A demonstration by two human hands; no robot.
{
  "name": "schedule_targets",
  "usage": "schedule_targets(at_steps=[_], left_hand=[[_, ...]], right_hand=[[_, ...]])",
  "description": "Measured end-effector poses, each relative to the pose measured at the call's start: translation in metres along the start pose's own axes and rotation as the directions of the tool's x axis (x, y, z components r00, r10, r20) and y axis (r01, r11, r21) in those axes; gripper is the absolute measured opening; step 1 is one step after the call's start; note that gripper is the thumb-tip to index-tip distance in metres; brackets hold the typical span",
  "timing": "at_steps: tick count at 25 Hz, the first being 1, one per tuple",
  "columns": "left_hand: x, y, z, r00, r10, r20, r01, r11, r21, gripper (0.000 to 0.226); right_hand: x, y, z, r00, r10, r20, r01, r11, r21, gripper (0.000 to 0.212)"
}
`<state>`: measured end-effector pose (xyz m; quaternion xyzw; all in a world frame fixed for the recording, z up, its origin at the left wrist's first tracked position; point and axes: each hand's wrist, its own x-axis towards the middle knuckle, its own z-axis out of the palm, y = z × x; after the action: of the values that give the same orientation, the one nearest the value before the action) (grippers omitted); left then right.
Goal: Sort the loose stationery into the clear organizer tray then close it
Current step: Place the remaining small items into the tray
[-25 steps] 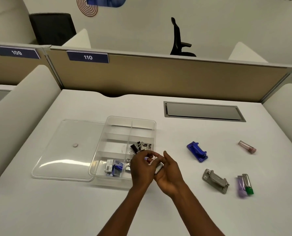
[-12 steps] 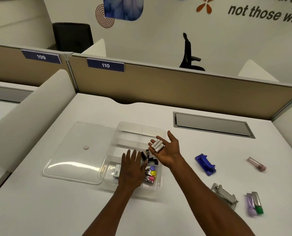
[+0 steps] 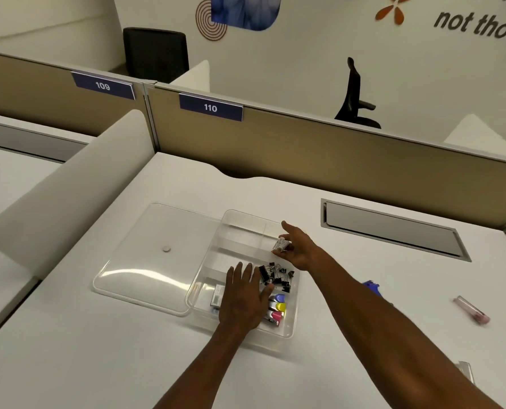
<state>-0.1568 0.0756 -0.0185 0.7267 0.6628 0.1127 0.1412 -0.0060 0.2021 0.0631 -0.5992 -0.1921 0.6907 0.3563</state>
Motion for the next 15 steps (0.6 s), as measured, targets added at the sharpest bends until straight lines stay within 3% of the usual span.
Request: schedule_targets(at_steps=[4, 6, 11, 15], left_hand=[[0.0, -0.001, 0.002, 1.0, -0.012, -0.003, 0.012, 1.0, 0.002, 0.076], [0.001, 0.0, 0.002, 1.0, -0.018, -0.005, 0.018, 1.0, 0.0, 0.078], [-0.001, 0.0, 0.001, 1.0, -0.016, -0.01, 0.016, 1.0, 0.008, 0.078], [0.0, 0.0, -0.002, 1.0, -0.012, -0.005, 0.012, 1.0, 0.025, 0.073]], right_hand=[[0.004, 0.009, -0.001, 0.999, 0.03, 0.011, -0.026, 0.959, -0.281, 0.056], [0.005, 0.014, -0.002, 1.0, -0.002, -0.004, 0.001, 0.941, -0.337, 0.055], [-0.008, 0.022, -0.007, 0.994, -0.112, 0.016, 0.112, 0.952, -0.284, 0.048], [-0.036, 0.035, -0.025, 0.96, -0.276, 0.04, 0.279, 0.95, -0.143, 0.028]])
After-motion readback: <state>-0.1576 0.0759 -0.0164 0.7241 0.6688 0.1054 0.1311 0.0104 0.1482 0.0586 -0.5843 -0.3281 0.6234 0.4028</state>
